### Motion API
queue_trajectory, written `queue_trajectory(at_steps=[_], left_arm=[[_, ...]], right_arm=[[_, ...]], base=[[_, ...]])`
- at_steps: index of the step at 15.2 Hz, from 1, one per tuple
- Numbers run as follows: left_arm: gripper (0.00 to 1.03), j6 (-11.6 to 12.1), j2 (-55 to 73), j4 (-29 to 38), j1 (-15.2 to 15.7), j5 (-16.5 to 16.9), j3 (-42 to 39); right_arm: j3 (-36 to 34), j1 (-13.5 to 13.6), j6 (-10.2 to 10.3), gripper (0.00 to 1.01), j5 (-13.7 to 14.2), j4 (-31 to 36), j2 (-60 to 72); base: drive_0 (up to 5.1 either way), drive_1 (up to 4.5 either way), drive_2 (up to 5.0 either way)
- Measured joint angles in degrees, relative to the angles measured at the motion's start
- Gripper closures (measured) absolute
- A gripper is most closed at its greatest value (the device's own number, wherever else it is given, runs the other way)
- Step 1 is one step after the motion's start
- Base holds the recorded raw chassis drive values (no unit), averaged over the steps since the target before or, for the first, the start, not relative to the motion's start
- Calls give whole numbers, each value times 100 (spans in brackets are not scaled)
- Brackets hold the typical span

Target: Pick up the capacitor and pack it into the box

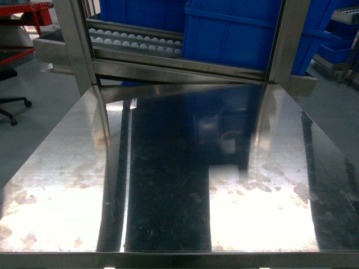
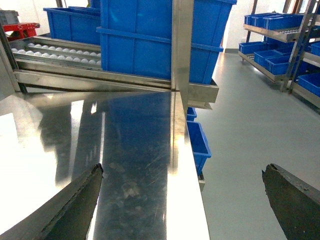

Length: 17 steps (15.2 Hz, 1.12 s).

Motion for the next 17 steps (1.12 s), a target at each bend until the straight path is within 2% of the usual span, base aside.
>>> queue_trajectory(at_steps=[17], left_arm=[[59, 33, 0, -7, 0, -7, 0]], right_arm=[[0, 0, 2, 3, -2, -7, 0]], base=[[0, 0, 0]])
